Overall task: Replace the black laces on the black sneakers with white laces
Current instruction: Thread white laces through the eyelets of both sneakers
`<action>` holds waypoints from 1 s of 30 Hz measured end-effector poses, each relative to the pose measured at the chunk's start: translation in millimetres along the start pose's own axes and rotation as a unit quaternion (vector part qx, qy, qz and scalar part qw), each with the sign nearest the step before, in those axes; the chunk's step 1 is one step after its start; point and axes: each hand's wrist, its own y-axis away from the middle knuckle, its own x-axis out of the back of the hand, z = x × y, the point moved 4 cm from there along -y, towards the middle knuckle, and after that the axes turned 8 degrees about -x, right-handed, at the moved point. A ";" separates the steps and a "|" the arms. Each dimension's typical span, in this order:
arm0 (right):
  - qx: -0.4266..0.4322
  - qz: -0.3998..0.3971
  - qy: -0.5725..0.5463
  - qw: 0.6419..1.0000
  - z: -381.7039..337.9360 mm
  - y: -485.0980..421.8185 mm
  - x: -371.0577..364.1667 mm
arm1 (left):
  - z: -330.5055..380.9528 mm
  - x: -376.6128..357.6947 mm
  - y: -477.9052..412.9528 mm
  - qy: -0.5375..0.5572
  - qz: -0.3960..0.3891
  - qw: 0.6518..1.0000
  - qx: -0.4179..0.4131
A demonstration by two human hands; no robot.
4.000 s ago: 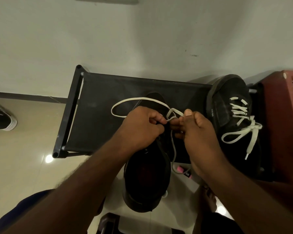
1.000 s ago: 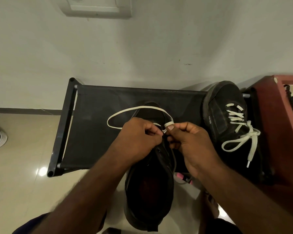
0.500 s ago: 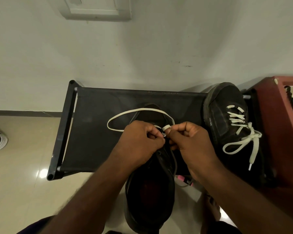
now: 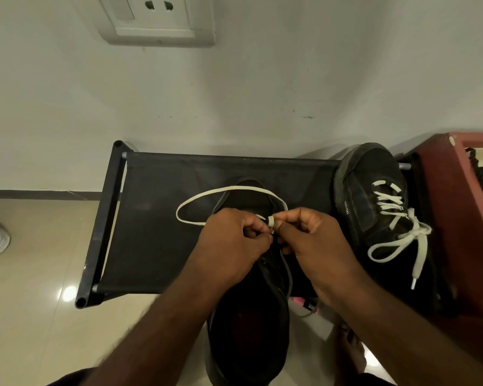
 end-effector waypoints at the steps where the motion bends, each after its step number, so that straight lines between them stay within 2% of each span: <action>1: -0.004 0.001 -0.013 1.000 -0.9 0.1 0.2 | 0.0 -0.2 0.1 0.001 -0.001 1.000 0.000; 12: -0.028 -0.001 -0.075 0.997 -1.4 0.4 -3.5 | -1.4 1.4 -0.3 0.010 -0.004 1.000 0.010; 18: -0.013 0.006 -0.020 1.000 -3.2 -0.9 -4.2 | 2.9 -0.6 0.3 -0.009 0.008 1.000 0.004; 23: -0.039 -0.016 -0.047 0.998 -4.1 -1.0 -1.0 | 3.7 0.6 0.9 0.001 0.010 1.000 0.002; 30: -0.037 0.001 -0.050 0.998 -0.3 1.5 -1.7 | 3.4 1.5 -0.7 0.004 -0.005 1.000 -0.003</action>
